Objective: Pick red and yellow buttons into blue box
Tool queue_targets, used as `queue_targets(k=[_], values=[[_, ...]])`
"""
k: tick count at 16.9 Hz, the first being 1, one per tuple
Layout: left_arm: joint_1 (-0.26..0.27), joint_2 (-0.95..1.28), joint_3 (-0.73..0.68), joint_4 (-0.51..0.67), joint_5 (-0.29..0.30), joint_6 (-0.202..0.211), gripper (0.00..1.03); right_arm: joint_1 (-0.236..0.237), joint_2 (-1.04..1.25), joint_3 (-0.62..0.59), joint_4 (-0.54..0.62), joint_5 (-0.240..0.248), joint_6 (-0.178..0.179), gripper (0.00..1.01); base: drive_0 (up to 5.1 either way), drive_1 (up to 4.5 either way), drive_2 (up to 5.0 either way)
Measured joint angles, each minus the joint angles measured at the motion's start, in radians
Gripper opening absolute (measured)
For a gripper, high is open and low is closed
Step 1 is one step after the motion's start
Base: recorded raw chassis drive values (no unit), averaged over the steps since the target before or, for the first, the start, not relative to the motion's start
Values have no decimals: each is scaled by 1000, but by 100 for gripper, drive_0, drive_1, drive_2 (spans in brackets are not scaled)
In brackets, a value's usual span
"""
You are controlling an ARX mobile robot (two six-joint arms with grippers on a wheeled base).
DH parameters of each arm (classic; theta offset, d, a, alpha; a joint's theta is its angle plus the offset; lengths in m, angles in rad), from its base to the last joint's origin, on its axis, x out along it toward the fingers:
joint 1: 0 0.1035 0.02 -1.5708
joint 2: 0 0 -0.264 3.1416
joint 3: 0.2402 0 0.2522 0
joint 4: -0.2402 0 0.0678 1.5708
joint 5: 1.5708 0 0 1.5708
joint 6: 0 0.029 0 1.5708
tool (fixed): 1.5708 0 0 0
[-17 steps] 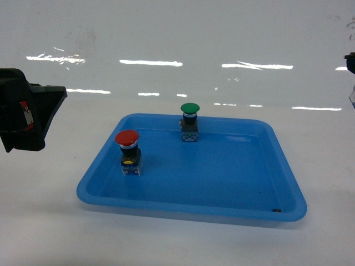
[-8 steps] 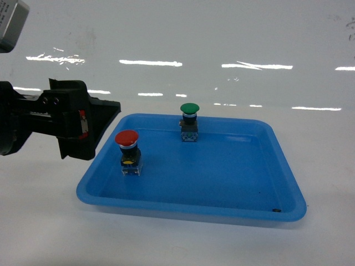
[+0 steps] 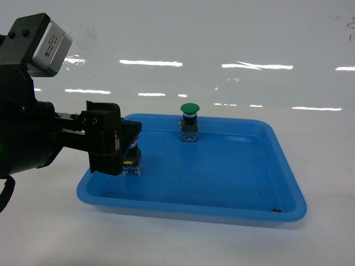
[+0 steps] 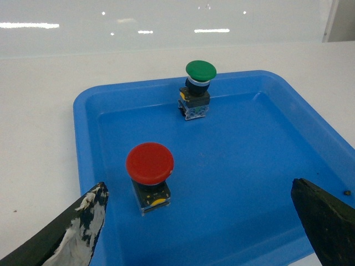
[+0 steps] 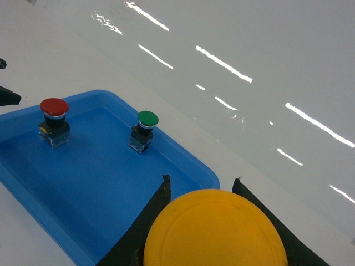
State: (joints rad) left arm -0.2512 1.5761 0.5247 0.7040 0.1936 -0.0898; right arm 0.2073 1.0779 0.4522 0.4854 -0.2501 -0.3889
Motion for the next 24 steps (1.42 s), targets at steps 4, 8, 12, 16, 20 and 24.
queue_targets(k=[4, 8, 12, 16, 20, 24], values=[[10, 7, 3, -2, 13, 0, 98, 0, 0, 0, 0, 0, 0, 30, 0, 0, 0], [3, 150, 74, 9, 22, 13, 98, 0, 0, 0, 0, 0, 0, 30, 0, 0, 0], [-3, 212, 158, 8, -3, 19, 98, 0, 0, 0, 0, 0, 0, 30, 0, 0, 0], [8, 309, 197, 2, -30, 45, 98, 0, 0, 0, 0, 0, 0, 30, 0, 0, 0], [16, 352, 232, 7, -38, 64, 98, 0, 0, 0, 0, 0, 0, 30, 0, 0, 0], [2, 397, 252, -1, -41, 71, 98, 0, 0, 0, 0, 0, 0, 30, 0, 0, 0]])
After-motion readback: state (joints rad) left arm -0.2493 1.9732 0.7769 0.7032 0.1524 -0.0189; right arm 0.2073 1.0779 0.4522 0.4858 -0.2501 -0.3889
